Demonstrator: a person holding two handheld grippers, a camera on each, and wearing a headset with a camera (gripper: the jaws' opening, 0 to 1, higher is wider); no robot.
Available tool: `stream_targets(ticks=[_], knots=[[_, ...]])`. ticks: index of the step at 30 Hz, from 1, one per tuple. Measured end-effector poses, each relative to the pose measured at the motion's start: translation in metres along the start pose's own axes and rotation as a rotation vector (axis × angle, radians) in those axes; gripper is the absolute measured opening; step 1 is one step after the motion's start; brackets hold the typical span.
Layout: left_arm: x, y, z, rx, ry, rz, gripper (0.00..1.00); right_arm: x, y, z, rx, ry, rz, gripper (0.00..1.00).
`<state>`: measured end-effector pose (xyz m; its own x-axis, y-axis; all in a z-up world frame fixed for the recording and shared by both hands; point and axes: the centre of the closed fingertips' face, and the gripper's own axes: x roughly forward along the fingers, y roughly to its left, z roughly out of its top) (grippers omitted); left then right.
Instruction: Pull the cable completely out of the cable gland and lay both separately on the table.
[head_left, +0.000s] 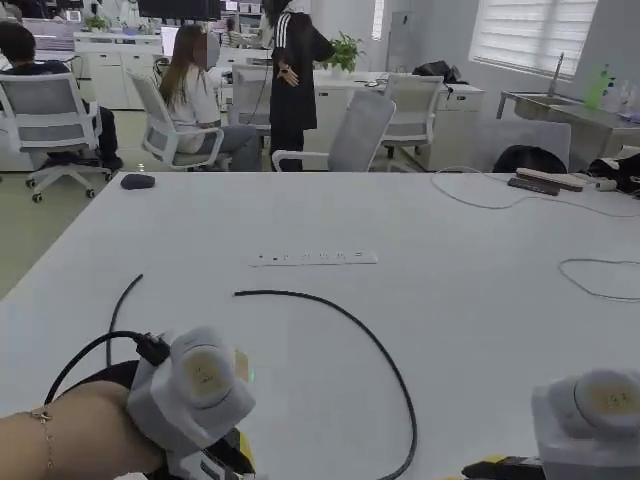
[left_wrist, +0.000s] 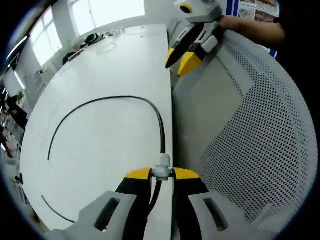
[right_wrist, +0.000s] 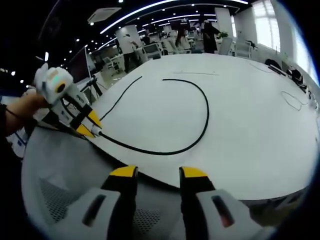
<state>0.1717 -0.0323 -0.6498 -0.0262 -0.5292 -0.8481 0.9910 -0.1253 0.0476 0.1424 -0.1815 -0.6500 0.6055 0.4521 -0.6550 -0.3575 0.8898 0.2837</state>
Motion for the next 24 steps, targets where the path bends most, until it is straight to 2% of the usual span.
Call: stream_targets(ticks=[2, 3, 4, 6, 7, 8, 9, 11, 14, 15, 18, 22, 24], knots=[[-0.008, -0.004, 0.011, 0.014, -0.022, 0.034, 0.16, 0.0, 0.009, -0.001, 0.089, 0.003, 0.084, 0.35], [-0.012, -0.004, 0.016, 0.035, -0.036, 0.054, 0.16, 0.0, 0.008, 0.001, 0.097, -0.009, 0.09, 0.36], [-0.016, -0.008, 0.021, 0.032, -0.048, 0.064, 0.16, -0.003, 0.005, 0.002, 0.072, -0.014, 0.078, 0.35], [-0.023, -0.013, 0.029, 0.029, -0.082, 0.077, 0.16, -0.005, 0.013, 0.006, 0.023, -0.014, 0.106, 0.35], [-0.026, -0.014, 0.032, 0.025, -0.09, 0.084, 0.16, -0.007, 0.018, 0.005, 0.0, 0.011, 0.129, 0.35], [-0.03, -0.014, 0.036, 0.036, -0.106, 0.115, 0.16, -0.009, 0.021, 0.005, -0.031, 0.036, 0.14, 0.32], [-0.033, -0.014, 0.038, 0.045, -0.112, 0.128, 0.16, -0.013, 0.024, 0.011, -0.1, 0.041, 0.143, 0.32], [-0.04, -0.016, 0.043, 0.052, -0.13, 0.153, 0.16, -0.02, 0.034, 0.027, -0.158, 0.014, 0.158, 0.33], [-0.054, -0.02, 0.051, 0.088, -0.144, 0.176, 0.16, -0.031, 0.055, 0.053, -0.188, -0.046, 0.22, 0.38], [-0.062, -0.016, 0.056, 0.123, -0.151, 0.225, 0.16, -0.033, 0.064, 0.062, -0.199, -0.073, 0.245, 0.37], [-0.077, -0.015, 0.062, 0.158, -0.156, 0.297, 0.16, -0.039, 0.095, 0.084, -0.211, -0.129, 0.341, 0.36], [-0.093, -0.018, 0.07, 0.202, -0.163, 0.364, 0.16, -0.033, 0.12, 0.095, -0.307, -0.134, 0.377, 0.35], [-0.098, -0.022, 0.075, 0.271, -0.159, 0.385, 0.16, -0.028, 0.133, 0.096, -0.33, -0.114, 0.412, 0.35]])
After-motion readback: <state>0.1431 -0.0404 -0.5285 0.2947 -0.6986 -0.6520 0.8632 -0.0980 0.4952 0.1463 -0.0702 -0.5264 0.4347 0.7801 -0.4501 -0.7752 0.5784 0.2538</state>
